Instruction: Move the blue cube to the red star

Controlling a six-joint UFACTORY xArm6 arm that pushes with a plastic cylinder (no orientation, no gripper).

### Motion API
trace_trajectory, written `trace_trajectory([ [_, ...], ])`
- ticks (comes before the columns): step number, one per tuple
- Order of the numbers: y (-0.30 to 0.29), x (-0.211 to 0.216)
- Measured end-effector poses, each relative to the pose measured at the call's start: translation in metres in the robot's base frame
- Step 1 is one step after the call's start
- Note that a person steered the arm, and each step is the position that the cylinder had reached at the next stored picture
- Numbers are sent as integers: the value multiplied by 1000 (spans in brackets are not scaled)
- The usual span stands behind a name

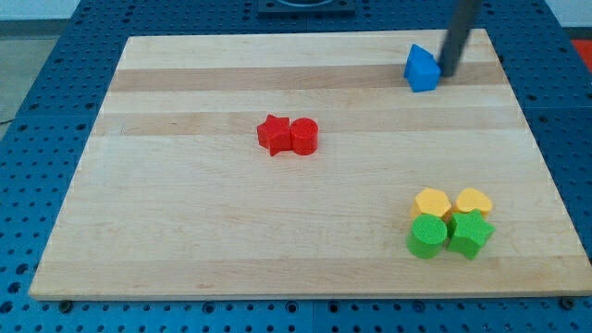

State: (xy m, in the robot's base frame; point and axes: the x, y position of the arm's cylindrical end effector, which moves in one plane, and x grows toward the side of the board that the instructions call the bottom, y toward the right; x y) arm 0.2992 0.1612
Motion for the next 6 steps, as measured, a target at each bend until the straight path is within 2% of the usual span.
trace_trajectory([
  [1, -95, 26],
  [2, -123, 32],
  [3, -63, 31],
  [4, -36, 46],
  [6, -169, 49],
])
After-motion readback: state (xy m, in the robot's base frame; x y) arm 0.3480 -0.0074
